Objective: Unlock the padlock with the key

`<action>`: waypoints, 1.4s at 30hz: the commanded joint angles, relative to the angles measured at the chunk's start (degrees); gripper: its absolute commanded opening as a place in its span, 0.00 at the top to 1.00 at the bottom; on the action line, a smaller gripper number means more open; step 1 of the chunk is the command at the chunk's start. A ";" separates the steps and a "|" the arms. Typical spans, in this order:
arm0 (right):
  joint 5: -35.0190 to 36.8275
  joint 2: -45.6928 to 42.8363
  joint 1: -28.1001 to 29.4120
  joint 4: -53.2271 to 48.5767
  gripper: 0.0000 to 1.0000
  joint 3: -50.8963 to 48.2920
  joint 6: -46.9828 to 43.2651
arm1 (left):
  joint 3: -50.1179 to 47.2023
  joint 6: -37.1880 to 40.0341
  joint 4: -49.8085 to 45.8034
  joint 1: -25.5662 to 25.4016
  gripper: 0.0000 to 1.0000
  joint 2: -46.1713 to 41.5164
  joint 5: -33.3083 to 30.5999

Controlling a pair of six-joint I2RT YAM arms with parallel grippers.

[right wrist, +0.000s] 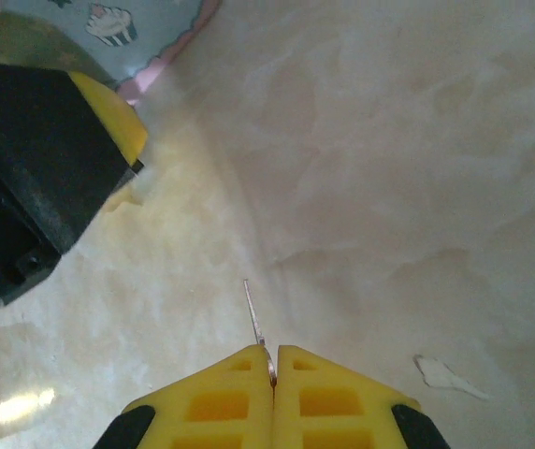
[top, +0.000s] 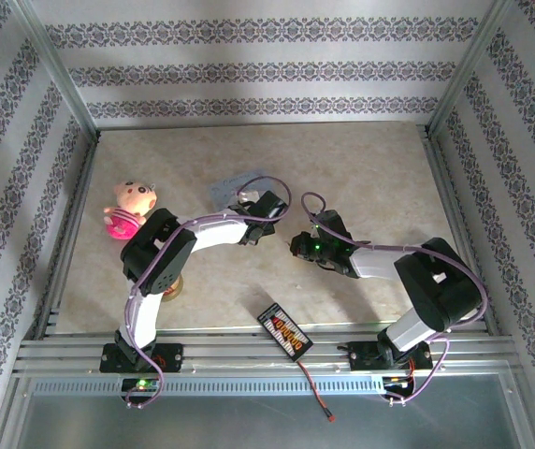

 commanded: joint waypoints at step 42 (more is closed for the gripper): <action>8.77 11.67 5.40 43.08 1.00 -9.06 1.63 | 0.66 -20.55 1.56 6.08 0.80 -2.69 29.58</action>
